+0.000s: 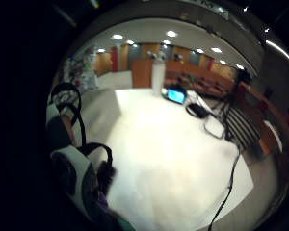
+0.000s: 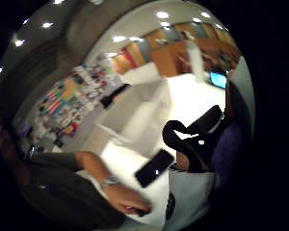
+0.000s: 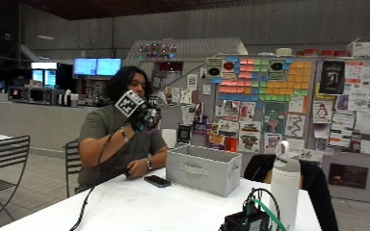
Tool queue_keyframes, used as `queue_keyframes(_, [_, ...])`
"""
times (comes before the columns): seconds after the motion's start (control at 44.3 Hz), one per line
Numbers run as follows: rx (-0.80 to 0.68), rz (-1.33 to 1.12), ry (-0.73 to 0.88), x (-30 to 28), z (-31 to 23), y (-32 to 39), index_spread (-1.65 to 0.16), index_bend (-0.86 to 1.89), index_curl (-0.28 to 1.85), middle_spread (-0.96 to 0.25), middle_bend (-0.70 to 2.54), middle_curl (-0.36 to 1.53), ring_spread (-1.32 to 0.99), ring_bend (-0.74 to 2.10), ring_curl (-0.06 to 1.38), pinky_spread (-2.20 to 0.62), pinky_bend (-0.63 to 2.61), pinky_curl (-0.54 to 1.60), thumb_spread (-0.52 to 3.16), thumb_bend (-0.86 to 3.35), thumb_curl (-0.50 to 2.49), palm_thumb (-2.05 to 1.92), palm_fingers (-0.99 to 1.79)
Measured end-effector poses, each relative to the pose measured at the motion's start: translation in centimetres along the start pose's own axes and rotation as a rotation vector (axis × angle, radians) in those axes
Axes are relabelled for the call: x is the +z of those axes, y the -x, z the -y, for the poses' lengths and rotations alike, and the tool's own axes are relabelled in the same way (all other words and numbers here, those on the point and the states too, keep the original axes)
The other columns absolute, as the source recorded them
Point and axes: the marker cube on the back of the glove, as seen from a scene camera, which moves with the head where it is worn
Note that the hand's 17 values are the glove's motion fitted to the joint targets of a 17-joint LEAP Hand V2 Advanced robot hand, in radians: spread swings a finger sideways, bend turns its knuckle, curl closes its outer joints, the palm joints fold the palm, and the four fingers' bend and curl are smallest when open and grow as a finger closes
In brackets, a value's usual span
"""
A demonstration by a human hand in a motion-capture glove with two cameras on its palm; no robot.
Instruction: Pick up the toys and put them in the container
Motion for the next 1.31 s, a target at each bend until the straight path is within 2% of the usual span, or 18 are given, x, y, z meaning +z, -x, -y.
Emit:
queue_keyframes(0.045, [0.079,-0.005,-0.045,-0.9,5.2,1.0,-0.42,0.58,0.42,-0.35,0.94,0.52,-0.40,1.29,0.51,-0.42,0.95,0.44,1.29,0.29,0.49,0.56,1.34])
queue_keyframes(0.113, [0.217,-0.136,-0.086,-1.0,11.7,0.1,-0.41,0.66,0.47,-0.35,1.01,0.56,-0.39,1.33,0.53,-0.43,0.98,0.46,1.28,0.29,0.52,0.55,1.30])
queue_keyframes(0.271, [0.237,-0.114,-0.138,0.6,23.6,-1.3,-0.39,0.78,0.57,-0.34,1.10,0.63,-0.37,1.40,0.58,-0.43,1.05,0.50,1.26,0.29,0.59,0.55,1.20])
queue_keyframes(0.407, [0.292,-0.128,-0.101,2.8,29.9,-4.4,-0.38,0.85,0.66,-0.34,1.16,0.68,-0.36,1.43,0.60,-0.43,1.09,0.51,1.25,0.28,0.65,0.53,1.15])
queue_keyframes(0.497, [0.350,-0.146,-0.046,3.5,31.3,-6.6,-0.37,0.87,0.70,-0.33,1.16,0.70,-0.36,1.40,0.59,-0.43,1.10,0.52,1.23,0.24,0.67,0.49,1.08])
queue_keyframes(0.61, [0.345,-0.274,0.125,5.0,29.6,-9.1,-0.35,0.64,0.70,-0.31,1.03,0.66,-0.33,1.36,0.58,-0.43,1.12,0.51,1.25,0.14,0.62,0.33,0.81])
queue_keyframes(0.633, [0.365,-0.260,0.142,5.2,29.5,-9.1,-0.35,0.61,0.69,-0.31,0.98,0.64,-0.33,1.24,0.54,-0.38,1.09,0.51,1.26,0.03,0.55,0.15,0.50])
queue_keyframes(0.655, [0.390,-0.227,0.156,5.4,29.4,-8.8,-0.34,0.63,0.71,-0.30,0.96,0.65,-0.32,1.24,0.57,-0.35,1.08,0.53,1.25,-0.01,0.53,0.09,0.41])
queue_keyframes(0.678, [0.415,-0.192,0.169,5.5,29.3,-8.4,-0.35,0.61,0.71,-0.29,0.91,0.63,-0.29,1.17,0.55,-0.30,1.08,0.54,1.21,-0.07,0.51,0.01,0.23])
queue_keyframes(0.723, [0.461,-0.170,0.199,5.6,29.1,-7.9,-0.36,0.57,0.69,-0.26,0.84,0.60,-0.27,1.06,0.53,-0.23,1.09,0.54,1.15,-0.10,0.48,-0.08,0.03])
queue_keyframes(0.791, [0.500,-0.217,0.228,5.3,28.0,-8.4,-0.38,0.54,0.63,-0.23,0.78,0.56,-0.24,0.92,0.45,-0.16,1.06,0.48,1.10,-0.11,0.44,-0.13,-0.06])
queue_keyframes(0.836, [0.457,-0.193,0.240,4.6,26.7,-8.4,-0.40,0.53,0.59,-0.22,0.75,0.54,-0.23,0.85,0.40,-0.13,1.02,0.45,1.07,-0.12,0.42,-0.14,-0.04])
queue_keyframes(0.904, [0.297,-0.063,0.270,3.6,24.1,-6.8,-0.41,0.52,0.56,-0.20,0.71,0.51,-0.22,0.81,0.36,-0.08,0.99,0.42,1.03,-0.11,0.39,-0.14,0.00])
queue_keyframes(0.949, [0.275,-0.058,0.303,3.2,21.9,-6.4,-0.41,0.52,0.55,-0.19,0.69,0.50,-0.21,0.81,0.35,-0.06,0.97,0.40,1.02,-0.11,0.37,-0.15,0.02])
queue_keyframes(1.039, [0.444,-0.190,0.370,3.3,16.8,-6.5,-0.41,0.48,0.53,-0.19,0.67,0.48,-0.21,0.86,0.34,-0.04,0.94,0.38,1.01,-0.11,0.34,-0.14,0.12])
queue_keyframes(1.084, [0.468,-0.229,0.396,3.5,14.4,-5.6,-0.41,0.47,0.52,-0.18,0.66,0.48,-0.21,0.88,0.34,-0.03,0.92,0.37,1.01,-0.10,0.32,-0.14,0.14])
queue_keyframes(1.175, [0.492,-0.222,0.430,3.8,9.5,-3.3,-0.41,0.46,0.51,-0.18,0.65,0.47,-0.22,0.92,0.35,-0.02,0.88,0.35,1.02,-0.10,0.30,-0.13,0.19])
queue_keyframes(1.31, [0.643,-0.142,0.482,4.9,2.0,-2.0,-0.41,0.45,0.51,-0.19,0.66,0.47,-0.23,0.94,0.35,0.00,0.84,0.34,1.03,-0.09,0.26,-0.12,0.24])
